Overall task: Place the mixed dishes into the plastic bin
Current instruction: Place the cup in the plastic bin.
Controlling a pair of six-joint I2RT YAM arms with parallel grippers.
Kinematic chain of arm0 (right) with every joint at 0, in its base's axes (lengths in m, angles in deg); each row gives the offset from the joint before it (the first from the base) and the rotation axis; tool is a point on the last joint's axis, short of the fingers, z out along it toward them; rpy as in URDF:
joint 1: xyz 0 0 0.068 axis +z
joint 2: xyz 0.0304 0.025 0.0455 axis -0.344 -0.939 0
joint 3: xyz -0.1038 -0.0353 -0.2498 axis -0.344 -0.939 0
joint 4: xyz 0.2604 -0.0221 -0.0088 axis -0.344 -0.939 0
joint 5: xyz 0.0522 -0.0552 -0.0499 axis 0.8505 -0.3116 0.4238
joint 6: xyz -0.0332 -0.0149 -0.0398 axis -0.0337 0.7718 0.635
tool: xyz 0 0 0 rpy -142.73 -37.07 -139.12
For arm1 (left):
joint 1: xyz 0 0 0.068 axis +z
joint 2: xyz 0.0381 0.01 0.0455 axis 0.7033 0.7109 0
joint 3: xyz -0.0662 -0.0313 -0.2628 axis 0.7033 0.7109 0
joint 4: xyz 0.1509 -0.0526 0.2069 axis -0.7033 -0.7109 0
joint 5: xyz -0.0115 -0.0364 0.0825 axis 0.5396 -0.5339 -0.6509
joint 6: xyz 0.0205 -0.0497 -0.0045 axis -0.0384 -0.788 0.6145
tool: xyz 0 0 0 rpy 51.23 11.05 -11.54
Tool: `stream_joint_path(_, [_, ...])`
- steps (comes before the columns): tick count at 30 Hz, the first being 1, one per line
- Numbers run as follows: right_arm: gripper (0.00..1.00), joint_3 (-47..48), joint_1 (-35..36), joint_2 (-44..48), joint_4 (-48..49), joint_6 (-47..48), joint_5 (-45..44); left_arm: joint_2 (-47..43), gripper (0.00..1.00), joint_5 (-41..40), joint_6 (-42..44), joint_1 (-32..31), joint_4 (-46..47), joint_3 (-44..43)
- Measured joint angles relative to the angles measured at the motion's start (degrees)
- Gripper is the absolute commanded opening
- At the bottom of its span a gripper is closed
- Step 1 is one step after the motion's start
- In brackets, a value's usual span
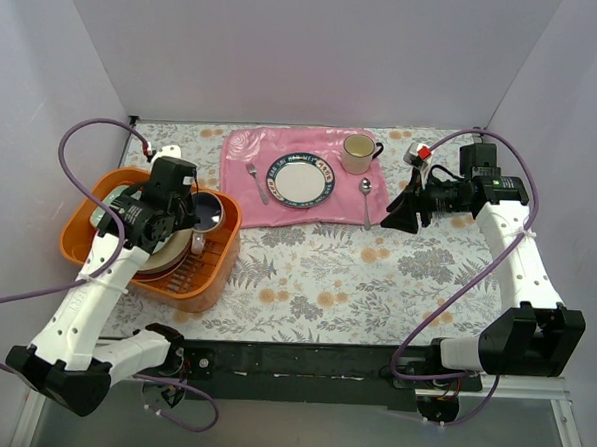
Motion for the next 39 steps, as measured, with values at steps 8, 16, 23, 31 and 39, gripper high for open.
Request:
stream_joint_path(8, [0.59, -0.42, 0.0, 0.0, 0.0, 0.07, -0.02, 0.96, 0.0, 2.86, -2.1, 0.55, 2.49, 5.18])
stream_joint_path(16, [0.59, -0.98, 0.0, 0.0, 0.0, 0.31, -0.17, 3.63, 0.0, 5.51, -2.49, 2.45, 6.99, 10.8])
stream_joint_path(23, [0.6, -1.01, -0.04, 0.0, 0.0, 0.68, -0.37, 6.32, 0.0, 7.32, -1.51, 6.29, 11.02, 15.19])
stream_joint_path(31, [0.6, -1.01, -0.48, 0.0, 0.0, 1.09, -2.14, 9.27, 0.22, 9.84, -0.83, 8.96, 16.57, 17.27])
stream_joint_path(39, [0.6, 1.73, -6.73, -3.48, -0.33, 1.03, -7.04, 9.57, 0.73, 11.67, -0.9, 10.14, 19.26, 17.31])
